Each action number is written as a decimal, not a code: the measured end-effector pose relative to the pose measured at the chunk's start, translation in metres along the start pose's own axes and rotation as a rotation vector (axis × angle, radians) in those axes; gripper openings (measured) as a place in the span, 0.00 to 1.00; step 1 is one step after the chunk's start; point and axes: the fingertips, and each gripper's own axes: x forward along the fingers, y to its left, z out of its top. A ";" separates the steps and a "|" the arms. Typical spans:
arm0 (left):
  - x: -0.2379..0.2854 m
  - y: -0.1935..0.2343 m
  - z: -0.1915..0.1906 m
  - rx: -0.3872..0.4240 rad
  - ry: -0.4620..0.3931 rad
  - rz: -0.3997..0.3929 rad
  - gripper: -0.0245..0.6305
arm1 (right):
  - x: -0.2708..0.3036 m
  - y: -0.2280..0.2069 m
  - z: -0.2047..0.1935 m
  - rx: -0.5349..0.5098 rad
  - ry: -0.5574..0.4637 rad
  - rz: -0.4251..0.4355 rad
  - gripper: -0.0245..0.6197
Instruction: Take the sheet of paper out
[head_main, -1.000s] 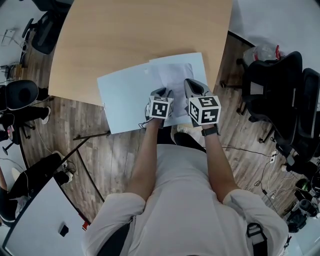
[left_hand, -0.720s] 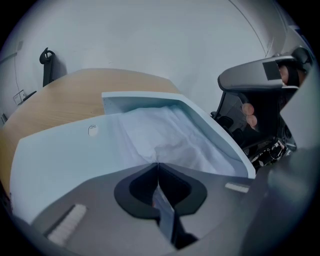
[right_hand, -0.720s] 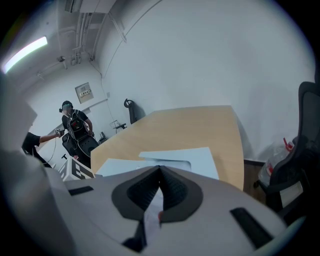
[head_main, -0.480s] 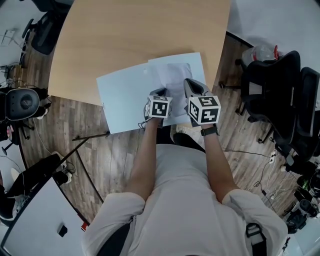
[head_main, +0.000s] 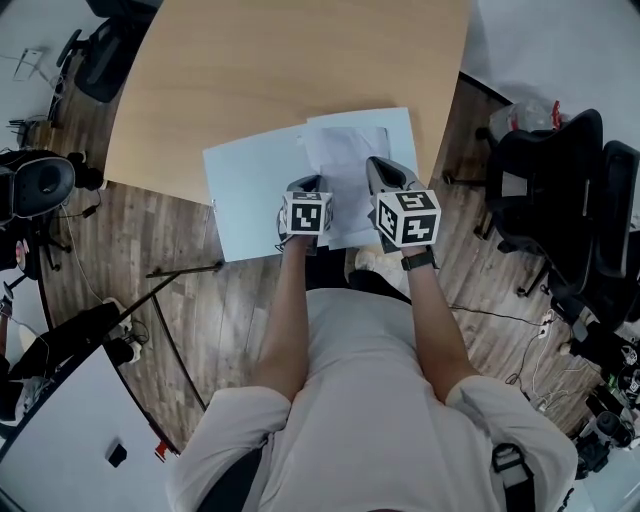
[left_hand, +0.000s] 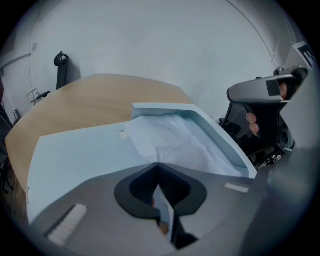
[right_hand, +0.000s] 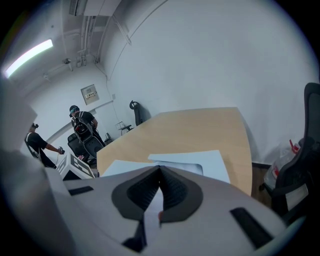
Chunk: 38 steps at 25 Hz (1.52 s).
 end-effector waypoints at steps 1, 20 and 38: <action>-0.002 0.004 -0.002 -0.005 -0.003 0.007 0.06 | 0.001 0.003 0.000 0.000 -0.001 0.008 0.05; -0.077 0.060 0.008 -0.086 -0.152 0.154 0.06 | -0.003 0.047 0.012 -0.059 -0.039 0.083 0.05; -0.195 0.058 0.051 -0.046 -0.425 0.260 0.06 | -0.055 0.084 0.047 -0.140 -0.186 0.108 0.05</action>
